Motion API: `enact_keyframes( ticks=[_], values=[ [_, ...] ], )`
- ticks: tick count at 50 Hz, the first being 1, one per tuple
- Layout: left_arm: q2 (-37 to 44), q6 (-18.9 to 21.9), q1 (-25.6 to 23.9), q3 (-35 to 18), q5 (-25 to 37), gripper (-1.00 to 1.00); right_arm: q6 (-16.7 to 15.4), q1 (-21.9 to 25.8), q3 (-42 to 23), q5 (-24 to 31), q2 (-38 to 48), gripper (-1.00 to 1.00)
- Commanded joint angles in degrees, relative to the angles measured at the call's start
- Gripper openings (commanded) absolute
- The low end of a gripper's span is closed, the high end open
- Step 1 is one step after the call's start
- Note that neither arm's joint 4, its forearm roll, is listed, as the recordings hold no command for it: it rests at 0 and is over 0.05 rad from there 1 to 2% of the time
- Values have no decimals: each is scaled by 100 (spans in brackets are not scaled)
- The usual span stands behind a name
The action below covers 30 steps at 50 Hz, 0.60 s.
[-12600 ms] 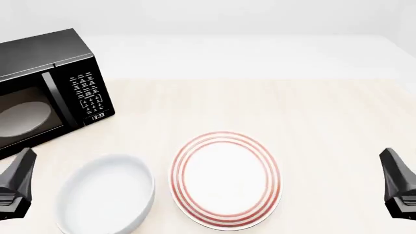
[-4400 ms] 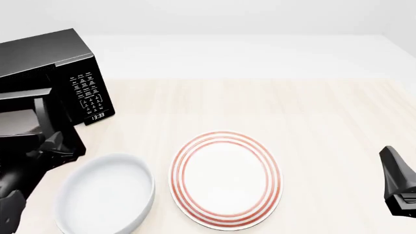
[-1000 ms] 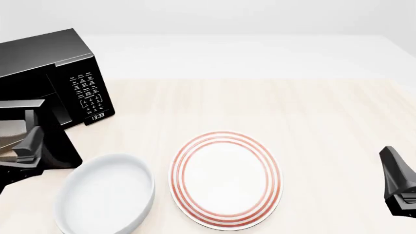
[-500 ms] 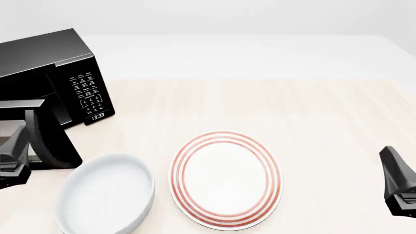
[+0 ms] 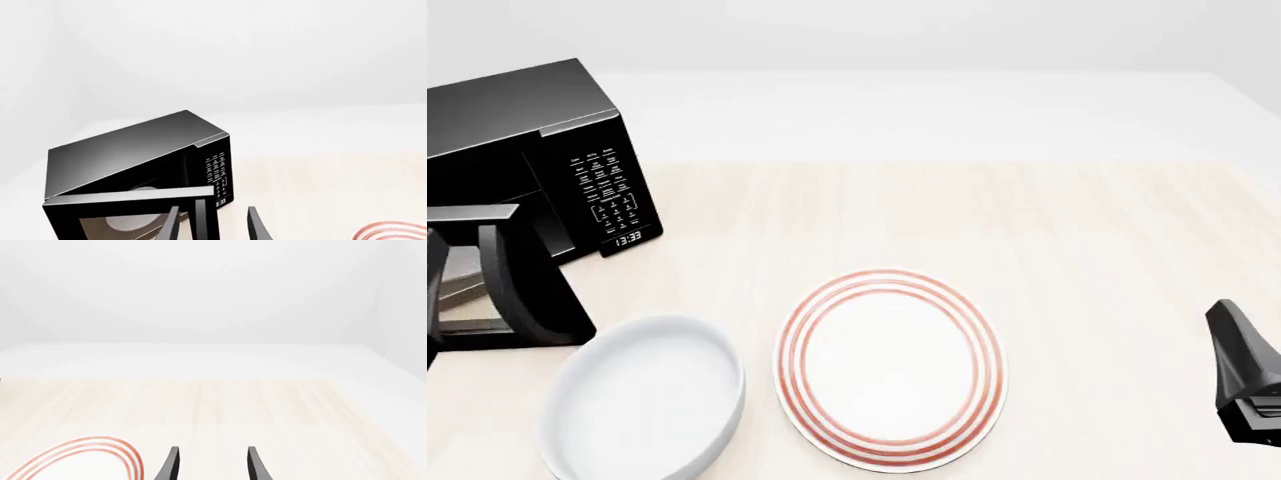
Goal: Open the microwave.
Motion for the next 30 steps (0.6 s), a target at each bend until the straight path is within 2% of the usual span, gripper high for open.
enact_keyframes(
  ticks=[1, 8, 17, 23, 25, 30],
  values=[
    [90, 194, -190, -441, 162, 100, 1, -1, 0, 1, -1, 100],
    [393, 252, -147, -563, -39, 100, -1, 1, 0, 0, -1, 100],
    [1017, 536, -226, -953, -293, 100, -1, 0, 0, 0, 1, 100],
    [1444, 610, -324, -1191, -525, 100, 1, -1, 0, 0, 1, 100],
    [1586, 489, -358, -1286, -547, 100, -1, 0, 0, 0, 1, 100],
    [1895, 633, -364, -1505, -619, 100, 0, 1, 0, -1, 1, 100]
  ],
)
